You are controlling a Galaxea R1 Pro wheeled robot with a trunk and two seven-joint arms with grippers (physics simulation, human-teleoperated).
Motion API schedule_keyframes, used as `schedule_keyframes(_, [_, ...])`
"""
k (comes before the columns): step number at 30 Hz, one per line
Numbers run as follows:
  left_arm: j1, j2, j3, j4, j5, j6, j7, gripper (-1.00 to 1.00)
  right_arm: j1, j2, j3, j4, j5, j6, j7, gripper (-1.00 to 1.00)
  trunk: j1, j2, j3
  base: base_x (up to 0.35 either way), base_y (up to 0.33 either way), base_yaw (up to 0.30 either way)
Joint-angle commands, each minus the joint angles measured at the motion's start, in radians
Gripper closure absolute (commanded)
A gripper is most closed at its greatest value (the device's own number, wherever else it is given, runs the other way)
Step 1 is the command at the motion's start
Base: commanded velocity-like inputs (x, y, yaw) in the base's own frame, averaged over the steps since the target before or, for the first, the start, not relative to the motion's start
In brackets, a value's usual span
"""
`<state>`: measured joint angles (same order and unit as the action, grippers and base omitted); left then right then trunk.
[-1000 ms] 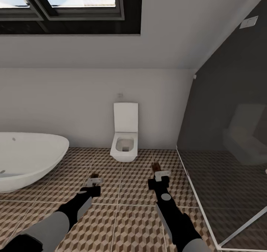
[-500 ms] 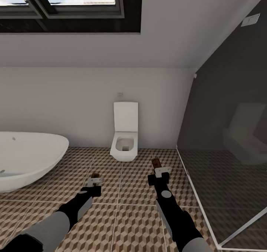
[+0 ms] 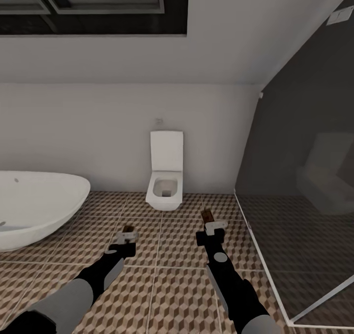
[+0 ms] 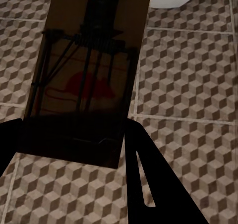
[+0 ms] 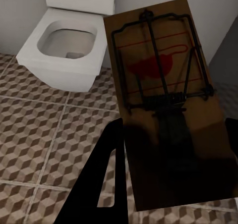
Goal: Take the four mousetraps from the cabinet in the bathroom and place them on the bathroom floor. Make sure all four end up on the same floor surface, and ensure that at least two of them are either under or directly next to the same bathroom sink.
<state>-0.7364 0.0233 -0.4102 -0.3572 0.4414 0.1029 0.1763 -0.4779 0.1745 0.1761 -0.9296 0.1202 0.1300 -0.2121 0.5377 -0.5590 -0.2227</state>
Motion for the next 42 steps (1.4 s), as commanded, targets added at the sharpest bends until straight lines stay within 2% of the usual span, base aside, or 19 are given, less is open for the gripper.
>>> schedule_keyframes(1, [-0.001, 0.001, -0.009, -0.013, 0.004, 0.006, 0.009, 1.00, -0.001, 0.000, 0.002, -0.001, 0.010, 0.010, -0.006, 1.00, 0.004, -0.009, -0.007, 0.000, 0.000, 0.000])
schedule_keyframes(6, [-0.001, 0.003, -0.010, -0.054, 0.004, 0.006, 0.009, 1.00, -0.001, 0.000, 0.003, -0.001, 0.009, 0.015, -0.006, 1.00, 0.023, -0.044, -0.030, 0.000, 0.000, 0.000])
schedule_keyframes(13, [-0.001, 0.005, -0.010, -0.089, 0.003, -0.008, 0.010, 1.00, -0.001, 0.000, 0.003, -0.001, 0.009, 0.075, -0.006, 1.00, 0.050, -0.093, -0.063, 0.000, 0.000, 0.000])
schedule_keyframes(42, [0.000, 0.006, -0.028, -0.092, 0.003, -0.011, 0.011, 1.00, -0.001, 0.000, 0.002, -0.001, 0.009, 0.085, -0.006, 1.00, 0.161, -0.296, -0.199, 0.000, 0.000, 0.000])
